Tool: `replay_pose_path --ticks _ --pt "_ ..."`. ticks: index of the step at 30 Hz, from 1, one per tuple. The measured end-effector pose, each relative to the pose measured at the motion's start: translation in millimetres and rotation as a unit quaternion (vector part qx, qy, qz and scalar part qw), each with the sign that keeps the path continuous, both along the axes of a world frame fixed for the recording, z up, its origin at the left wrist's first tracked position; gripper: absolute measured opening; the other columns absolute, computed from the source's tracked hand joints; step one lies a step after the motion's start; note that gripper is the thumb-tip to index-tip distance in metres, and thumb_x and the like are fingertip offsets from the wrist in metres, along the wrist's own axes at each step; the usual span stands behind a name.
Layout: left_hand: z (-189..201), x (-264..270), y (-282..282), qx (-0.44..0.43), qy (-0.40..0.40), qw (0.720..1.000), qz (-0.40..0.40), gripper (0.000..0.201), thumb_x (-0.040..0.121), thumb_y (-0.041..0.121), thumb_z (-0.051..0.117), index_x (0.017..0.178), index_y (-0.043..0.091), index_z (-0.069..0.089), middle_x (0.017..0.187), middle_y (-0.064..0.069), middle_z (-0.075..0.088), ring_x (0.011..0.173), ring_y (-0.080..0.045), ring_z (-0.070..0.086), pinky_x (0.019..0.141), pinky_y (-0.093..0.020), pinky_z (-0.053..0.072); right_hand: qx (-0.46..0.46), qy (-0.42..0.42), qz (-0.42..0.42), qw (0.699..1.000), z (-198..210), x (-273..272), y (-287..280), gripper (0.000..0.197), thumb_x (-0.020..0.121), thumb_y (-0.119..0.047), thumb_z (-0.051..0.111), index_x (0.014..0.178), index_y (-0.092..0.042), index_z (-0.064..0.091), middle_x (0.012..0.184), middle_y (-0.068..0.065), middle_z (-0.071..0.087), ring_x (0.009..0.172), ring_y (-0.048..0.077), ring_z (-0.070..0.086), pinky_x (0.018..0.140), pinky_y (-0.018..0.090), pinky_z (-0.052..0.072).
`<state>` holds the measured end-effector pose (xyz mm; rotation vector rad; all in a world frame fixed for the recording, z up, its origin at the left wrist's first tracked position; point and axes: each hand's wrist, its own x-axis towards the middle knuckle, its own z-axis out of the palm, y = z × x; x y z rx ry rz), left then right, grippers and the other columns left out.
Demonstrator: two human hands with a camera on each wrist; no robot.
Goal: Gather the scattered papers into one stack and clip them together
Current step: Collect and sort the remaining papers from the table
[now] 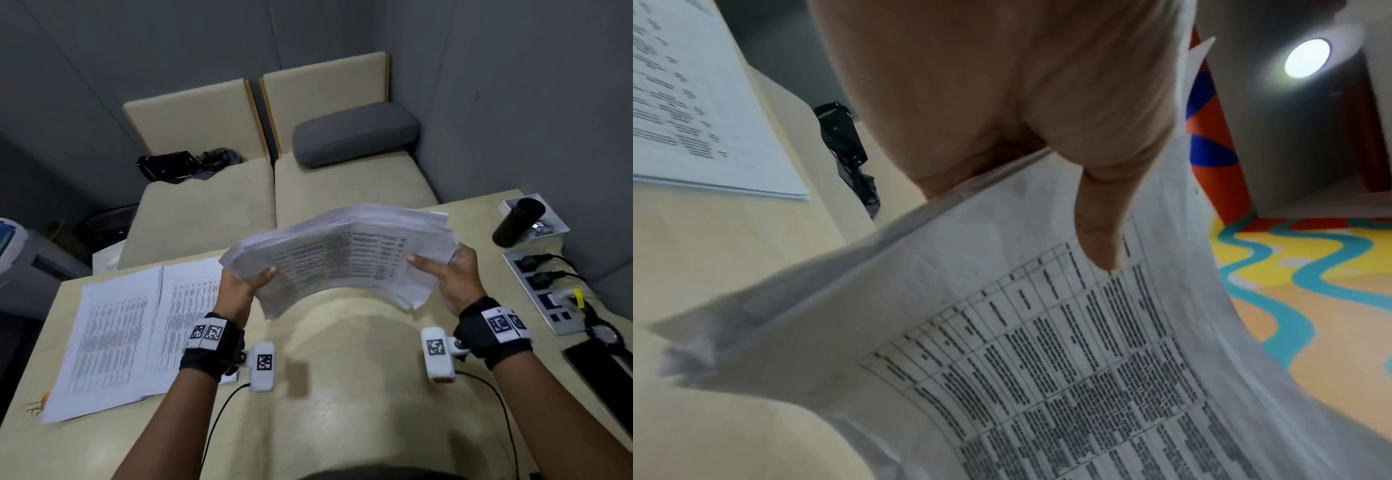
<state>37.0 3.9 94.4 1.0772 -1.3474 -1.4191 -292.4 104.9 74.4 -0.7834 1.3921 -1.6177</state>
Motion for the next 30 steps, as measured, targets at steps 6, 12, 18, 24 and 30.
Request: replay_pose_path --ticks 6,12,18,24,30 --pt "-41.7 -5.3 7.1 0.081 -0.058 0.995 -0.017 0.052 0.058 0.007 0.083 0.107 0.018 0.069 0.093 0.004 0.077 0.091 -0.020 0.068 0.070 -0.021 0.056 0.063 0.045 0.018 0.997 -41.5 -0.9 11.9 0.052 0.053 -0.014 0.092 0.100 -0.012 0.070 0.095 0.007 0.072 0.084 0.021 0.066 0.065 0.023 0.055" --pt "-57.7 -5.7 -0.3 0.079 -0.186 0.978 -0.050 0.054 0.047 0.035 0.084 0.099 0.024 0.071 0.088 0.007 0.074 0.083 -0.011 0.067 0.069 -0.023 0.055 0.132 0.013 0.014 0.991 -64.3 -0.1 26.5 0.042 0.068 0.021 0.074 0.093 -0.012 0.066 0.072 -0.009 0.071 0.065 0.007 0.065 0.053 0.015 0.052" --pt "-60.2 -7.7 -11.3 0.130 -0.043 0.990 -0.026 0.027 0.043 -0.003 0.063 0.065 0.011 0.067 0.081 -0.004 0.071 0.074 -0.016 0.064 0.063 -0.026 0.047 0.131 0.011 0.009 0.991 -58.2 1.1 9.8 0.045 0.064 0.016 0.079 0.100 -0.006 0.064 0.090 0.004 0.068 0.070 0.005 0.068 0.054 0.014 0.053" --pt "-73.6 -0.5 -18.9 0.162 -0.064 0.985 -0.008 0.068 0.037 0.005 0.077 0.105 0.004 0.070 0.097 -0.013 0.071 0.088 -0.023 0.065 0.078 -0.037 0.052 0.139 -0.005 -0.016 0.990 -56.1 -5.1 6.8 0.039 0.062 0.014 0.081 0.088 -0.013 0.068 0.084 0.002 0.071 0.066 0.004 0.069 0.056 0.019 0.054" --pt "-80.3 -28.0 -10.6 0.138 -0.140 0.980 0.032 0.059 0.041 0.002 0.084 0.098 0.000 0.070 0.094 -0.013 0.073 0.080 -0.024 0.066 0.075 -0.043 0.055 0.163 -0.004 -0.008 0.987 -63.7 10.2 -2.3 0.043 0.063 0.015 0.081 0.098 -0.006 0.066 0.088 0.003 0.068 0.080 0.020 0.065 0.053 0.016 0.053"
